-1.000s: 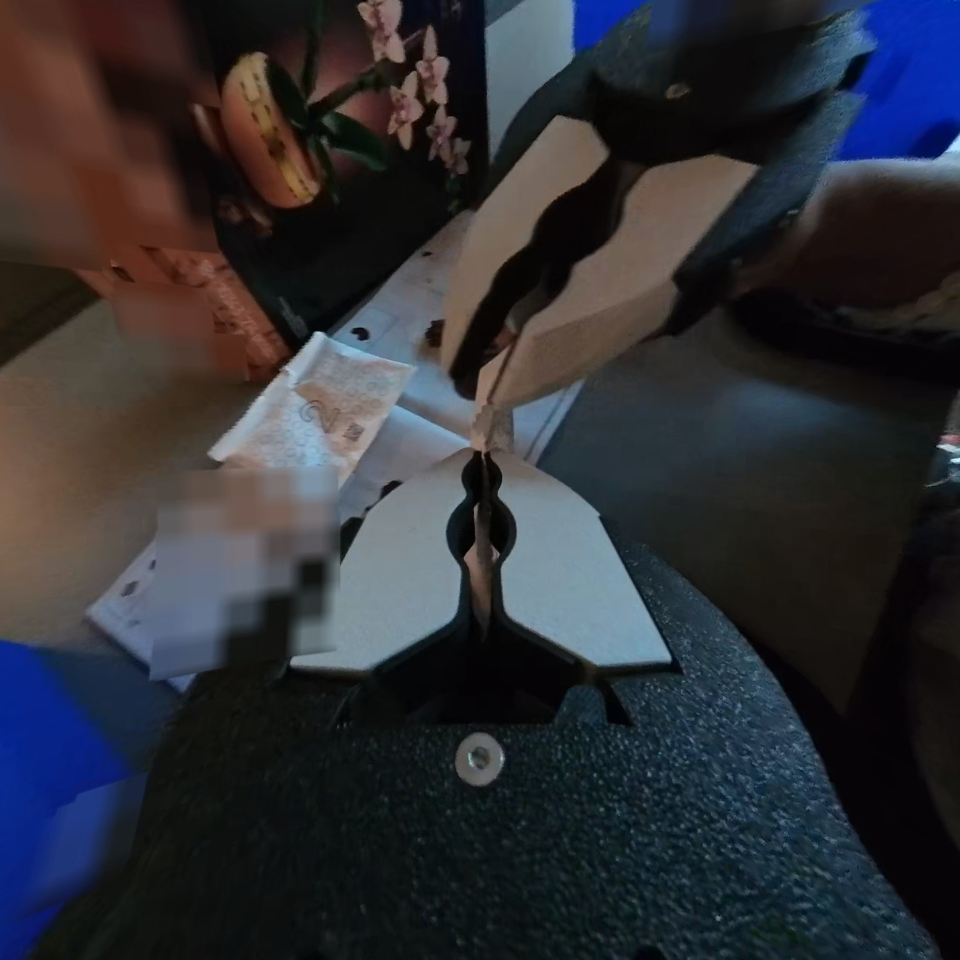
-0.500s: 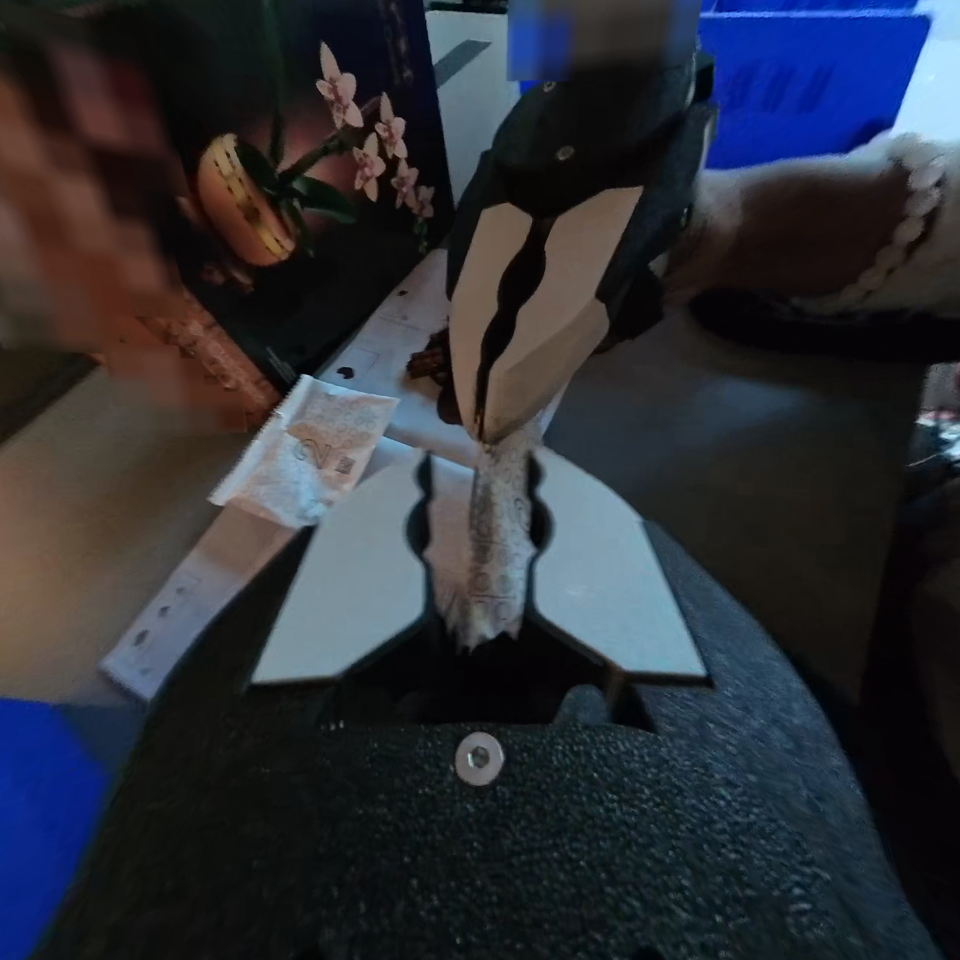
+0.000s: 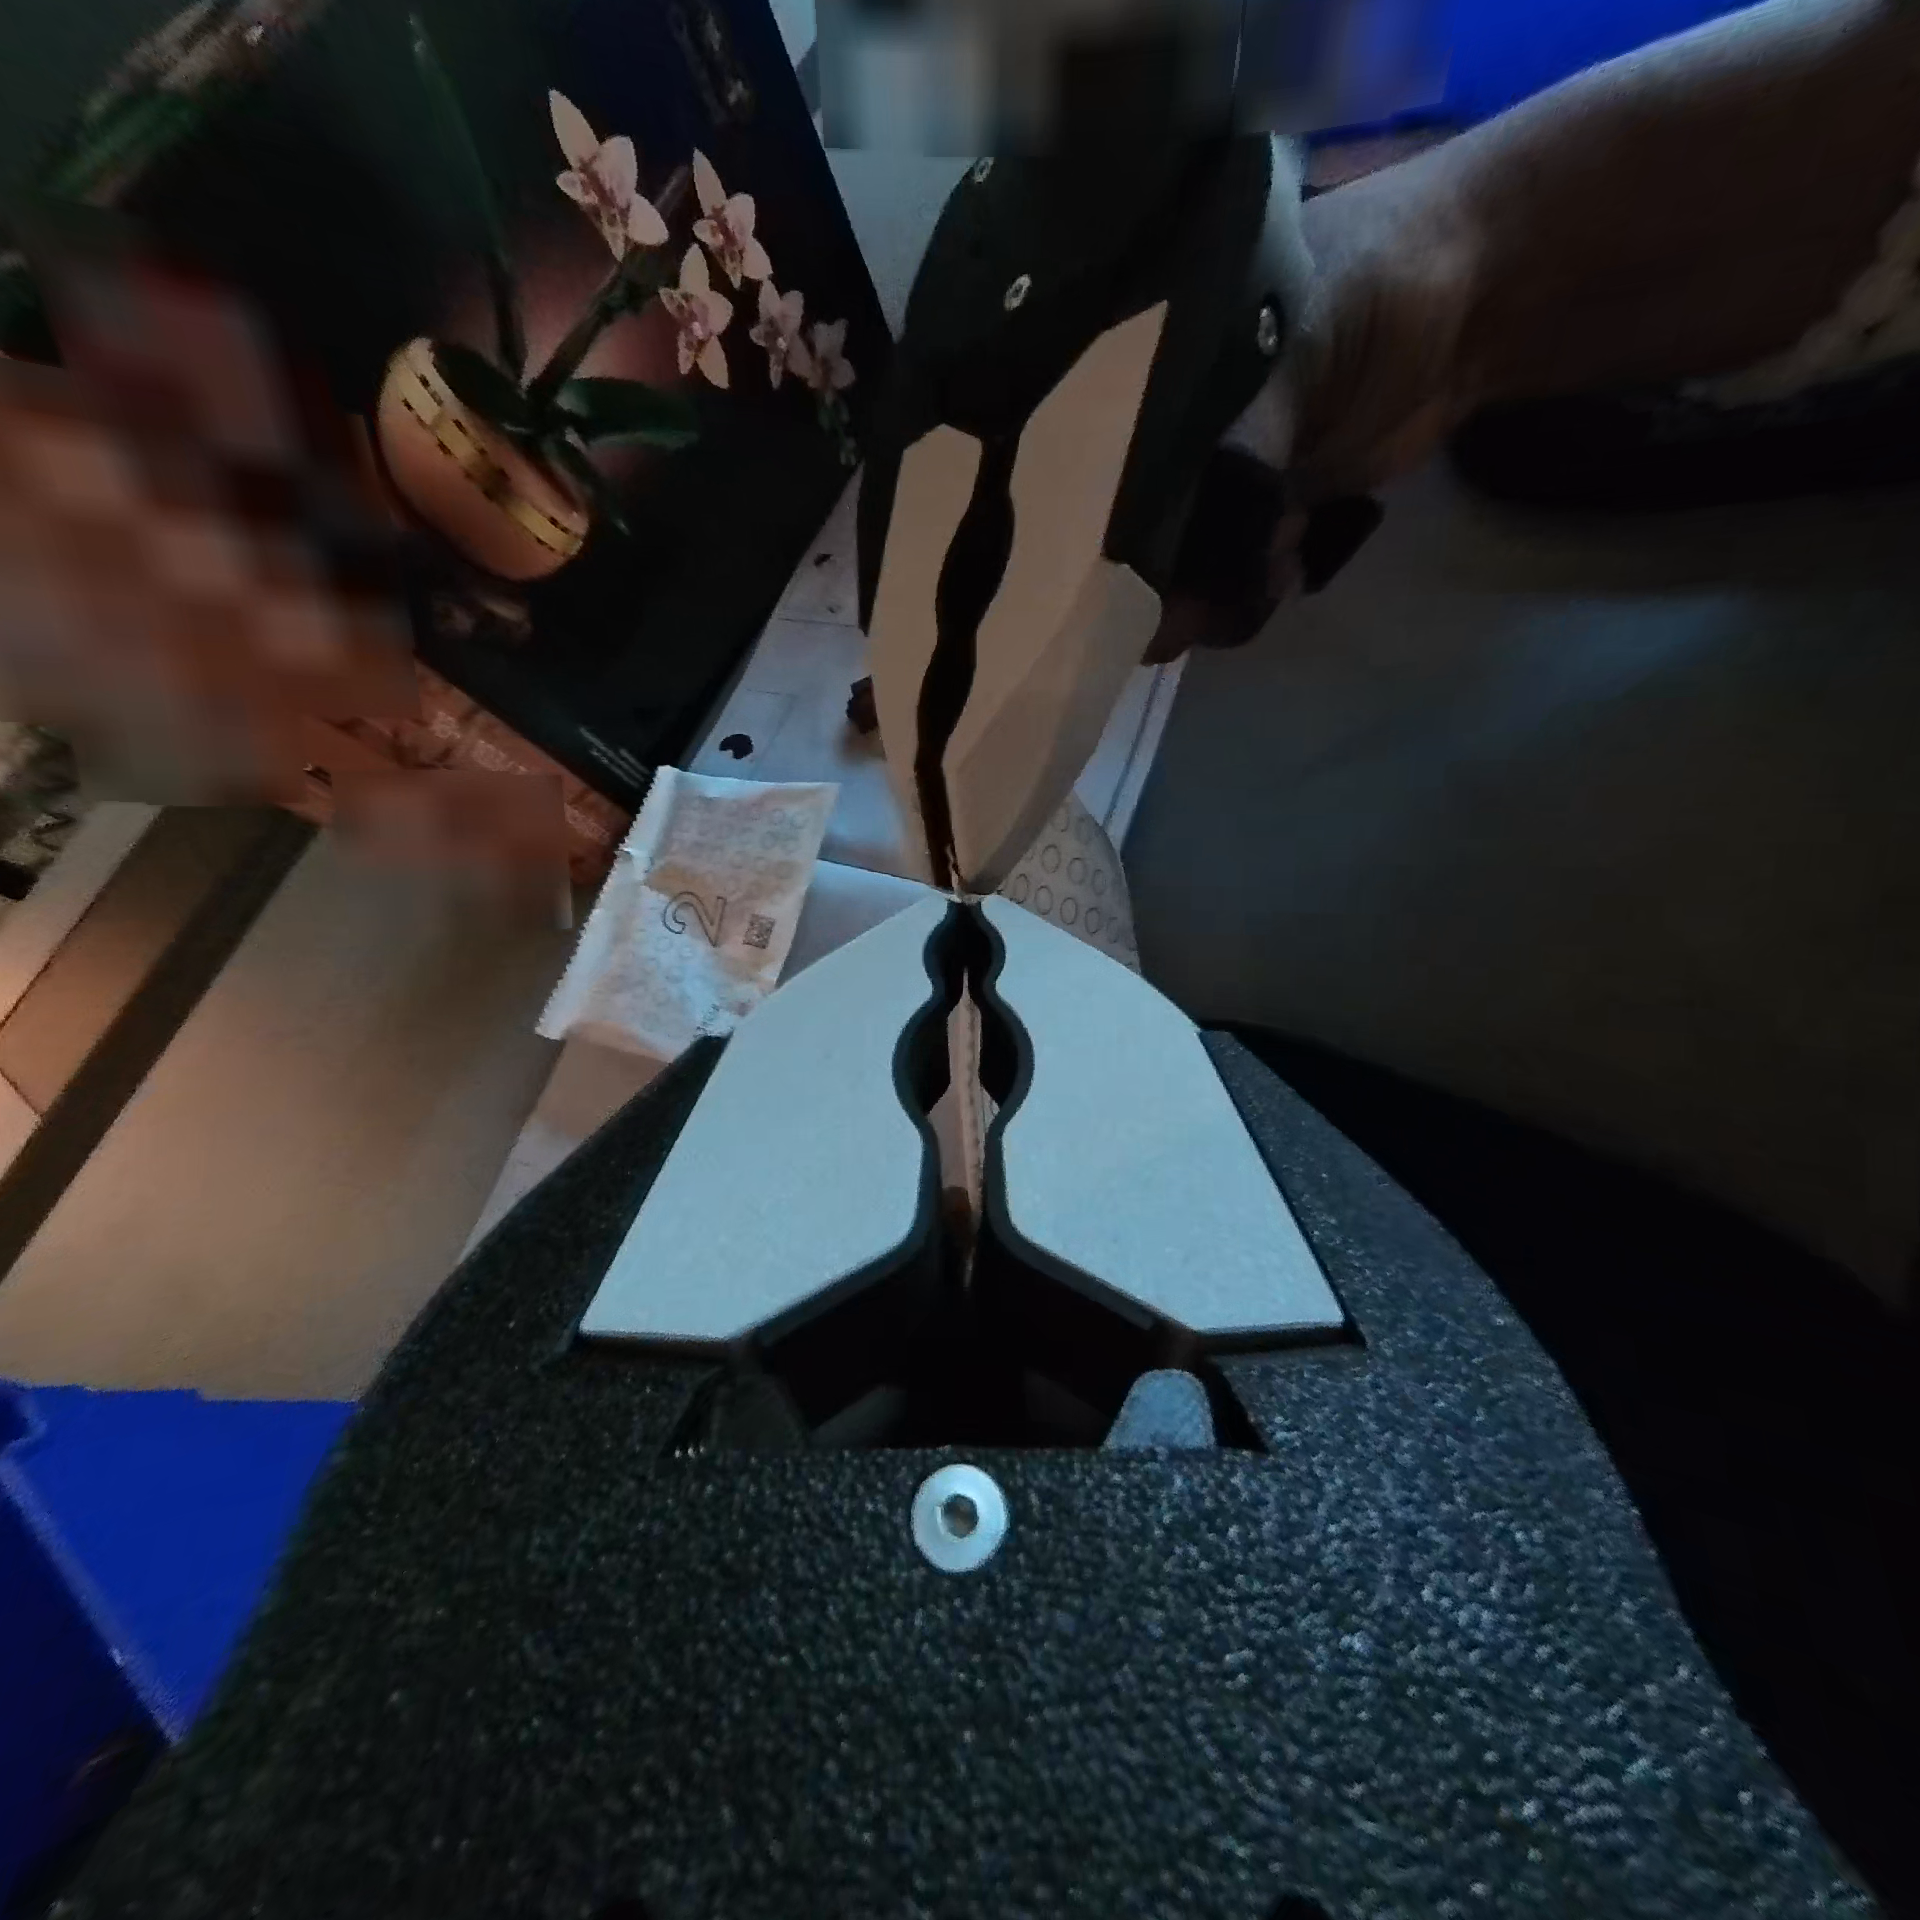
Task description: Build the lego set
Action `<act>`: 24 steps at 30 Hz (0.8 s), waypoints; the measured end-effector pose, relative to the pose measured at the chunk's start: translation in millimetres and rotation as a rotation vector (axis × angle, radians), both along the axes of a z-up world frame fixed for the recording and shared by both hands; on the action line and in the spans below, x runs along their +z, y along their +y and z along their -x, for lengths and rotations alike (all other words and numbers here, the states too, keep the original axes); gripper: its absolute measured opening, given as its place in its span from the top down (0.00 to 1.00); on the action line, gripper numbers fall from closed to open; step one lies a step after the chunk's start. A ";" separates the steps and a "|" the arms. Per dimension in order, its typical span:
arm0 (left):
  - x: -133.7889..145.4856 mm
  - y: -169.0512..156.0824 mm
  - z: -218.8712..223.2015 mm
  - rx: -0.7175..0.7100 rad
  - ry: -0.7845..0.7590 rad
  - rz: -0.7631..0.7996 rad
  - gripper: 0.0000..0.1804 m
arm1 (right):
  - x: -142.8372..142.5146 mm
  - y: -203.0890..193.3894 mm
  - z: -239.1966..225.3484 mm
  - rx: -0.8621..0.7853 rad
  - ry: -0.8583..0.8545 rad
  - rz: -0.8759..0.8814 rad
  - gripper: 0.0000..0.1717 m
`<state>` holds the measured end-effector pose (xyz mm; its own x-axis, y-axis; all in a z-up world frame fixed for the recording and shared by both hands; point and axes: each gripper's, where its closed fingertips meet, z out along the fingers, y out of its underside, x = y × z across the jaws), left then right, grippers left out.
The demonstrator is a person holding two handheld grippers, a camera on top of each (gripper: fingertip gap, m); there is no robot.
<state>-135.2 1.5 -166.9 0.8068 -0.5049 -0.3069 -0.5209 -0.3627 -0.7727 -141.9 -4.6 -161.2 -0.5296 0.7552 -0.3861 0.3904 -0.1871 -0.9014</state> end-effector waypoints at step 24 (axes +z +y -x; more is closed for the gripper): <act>-5.8 -0.2 6.0 -0.041 0.386 -0.095 1.00 | -14.8 14.1 16.5 -0.160 -0.137 -0.014 1.00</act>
<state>-141.2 1.3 -172.7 0.6027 -0.4890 -0.6306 -0.7923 -0.2723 -0.5460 -158.4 9.6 -176.0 -0.3454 0.8316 -0.4348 0.4758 -0.2442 -0.8450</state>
